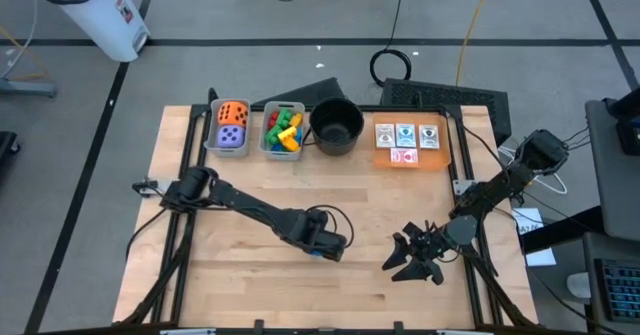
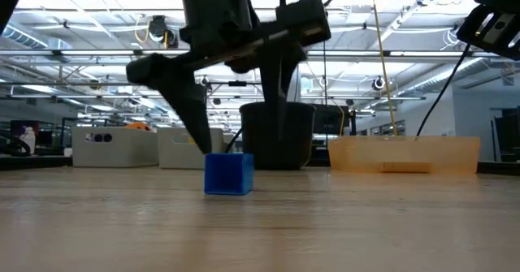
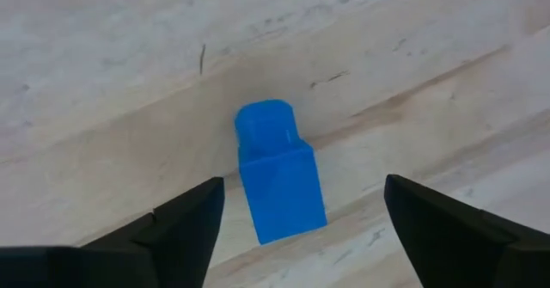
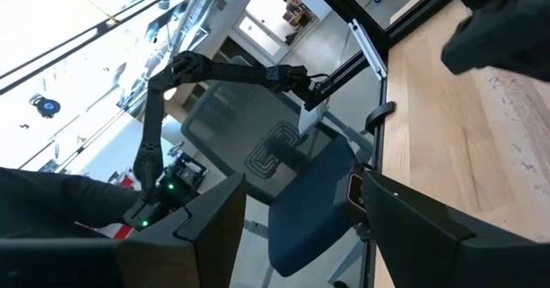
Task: Pick & Place Toys
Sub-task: Put the blue game piece into the right gray bin
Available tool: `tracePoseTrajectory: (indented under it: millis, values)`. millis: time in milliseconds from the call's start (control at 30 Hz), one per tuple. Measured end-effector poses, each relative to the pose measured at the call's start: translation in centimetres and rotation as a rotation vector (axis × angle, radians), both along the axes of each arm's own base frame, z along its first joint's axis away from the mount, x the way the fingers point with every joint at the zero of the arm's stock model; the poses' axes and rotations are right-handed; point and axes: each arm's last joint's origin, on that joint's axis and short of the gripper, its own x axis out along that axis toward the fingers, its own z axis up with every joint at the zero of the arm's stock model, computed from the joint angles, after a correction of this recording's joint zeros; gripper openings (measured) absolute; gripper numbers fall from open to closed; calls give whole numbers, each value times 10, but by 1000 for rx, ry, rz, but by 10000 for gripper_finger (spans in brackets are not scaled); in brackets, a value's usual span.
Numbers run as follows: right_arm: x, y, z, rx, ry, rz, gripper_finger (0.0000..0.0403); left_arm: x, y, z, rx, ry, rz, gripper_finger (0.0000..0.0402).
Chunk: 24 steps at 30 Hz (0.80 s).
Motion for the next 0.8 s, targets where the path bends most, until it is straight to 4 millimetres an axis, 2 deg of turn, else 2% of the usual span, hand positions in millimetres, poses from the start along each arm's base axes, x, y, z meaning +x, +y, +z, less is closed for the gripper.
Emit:
tracePoseTrajectory:
  millis: [333,800]
  values:
    - [0,0,-1,-2,9,0,224,5,-4,-31,-73,96,12,337]
    - [0,0,-3,-13,24,-4,224,11,5,-33,-89,62,134,337]
